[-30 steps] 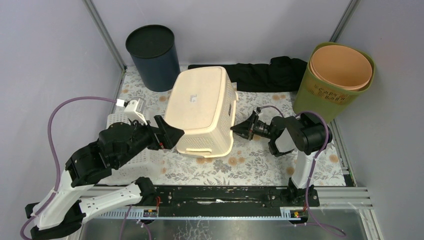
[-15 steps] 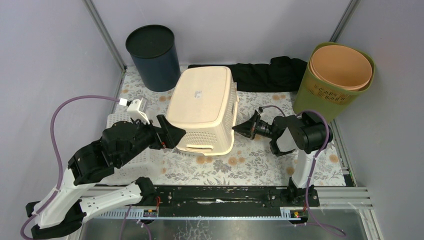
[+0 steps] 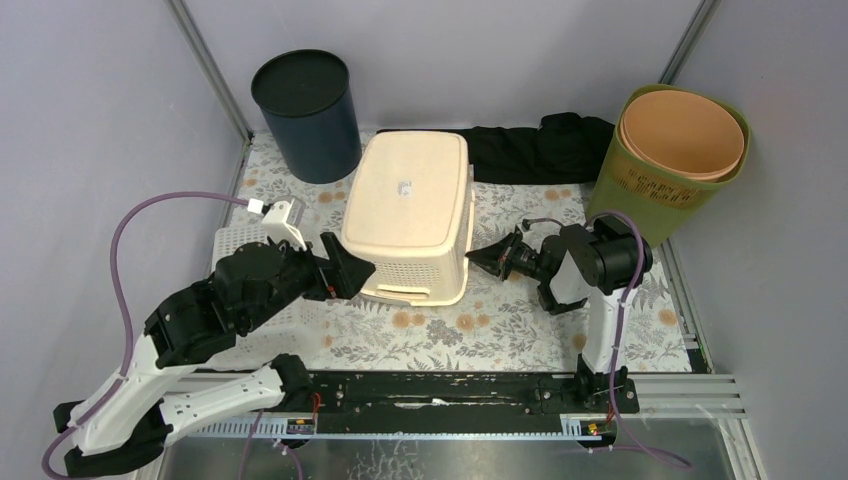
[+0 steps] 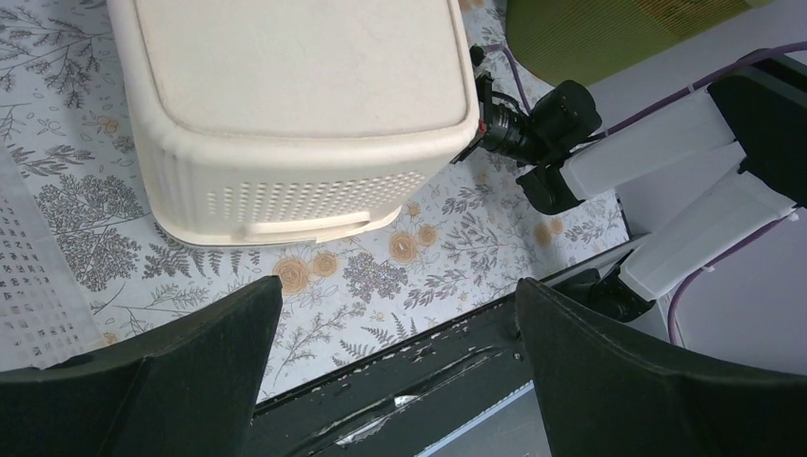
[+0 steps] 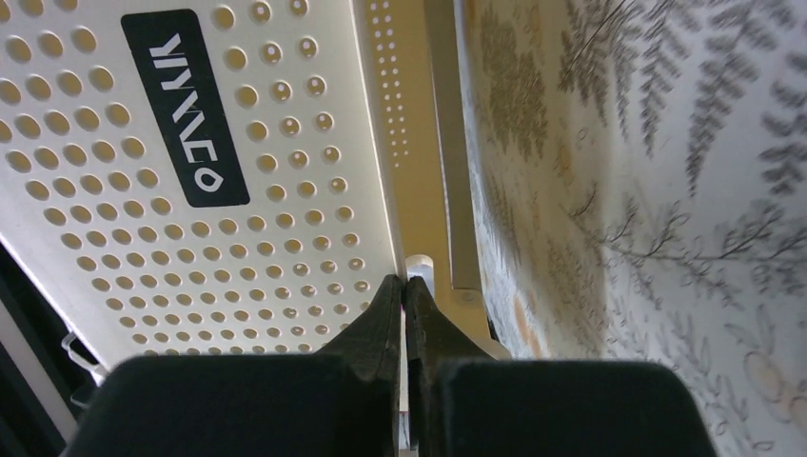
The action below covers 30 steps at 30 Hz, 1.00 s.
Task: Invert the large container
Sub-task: Turn the container upside down at the center of the board.
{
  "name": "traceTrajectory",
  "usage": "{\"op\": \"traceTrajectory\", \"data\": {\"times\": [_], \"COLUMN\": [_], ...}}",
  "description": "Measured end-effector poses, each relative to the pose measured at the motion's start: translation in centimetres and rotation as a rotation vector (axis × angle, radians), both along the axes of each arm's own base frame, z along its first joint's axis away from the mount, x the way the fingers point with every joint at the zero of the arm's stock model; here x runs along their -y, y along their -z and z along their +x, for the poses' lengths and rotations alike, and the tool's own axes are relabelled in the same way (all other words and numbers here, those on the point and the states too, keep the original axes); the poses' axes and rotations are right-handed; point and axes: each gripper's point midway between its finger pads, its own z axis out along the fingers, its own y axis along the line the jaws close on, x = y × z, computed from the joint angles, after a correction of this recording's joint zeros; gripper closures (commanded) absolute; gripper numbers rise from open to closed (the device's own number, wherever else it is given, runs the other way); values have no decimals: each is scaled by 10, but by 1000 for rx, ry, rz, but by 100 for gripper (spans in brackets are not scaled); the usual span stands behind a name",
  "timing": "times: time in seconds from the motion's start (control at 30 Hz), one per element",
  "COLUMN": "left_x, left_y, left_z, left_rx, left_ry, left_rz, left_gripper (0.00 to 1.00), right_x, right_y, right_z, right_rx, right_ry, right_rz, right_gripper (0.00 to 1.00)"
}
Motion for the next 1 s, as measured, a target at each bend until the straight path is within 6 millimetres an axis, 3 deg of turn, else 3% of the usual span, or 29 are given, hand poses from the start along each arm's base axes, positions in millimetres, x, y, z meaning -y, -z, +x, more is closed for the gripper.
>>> {"op": "traceTrajectory", "data": {"times": [0.33,0.73,1.0], "left_x": [8,51,68], "left_y": [21,88,111], "left_z": [5,24,35], "left_rx": [-22,-125,-150], "left_ry": [0,40,36], "left_rz": [33,112,117], "left_gripper": [0,0,0], "right_x": [10,22,24], "right_y": [10,21,23], "right_z": [25,36,36], "right_rx": [18,30,29], "right_ry": [116,224,238], "right_rz": [-33,-86,-96], "right_gripper": [100,100,100]}}
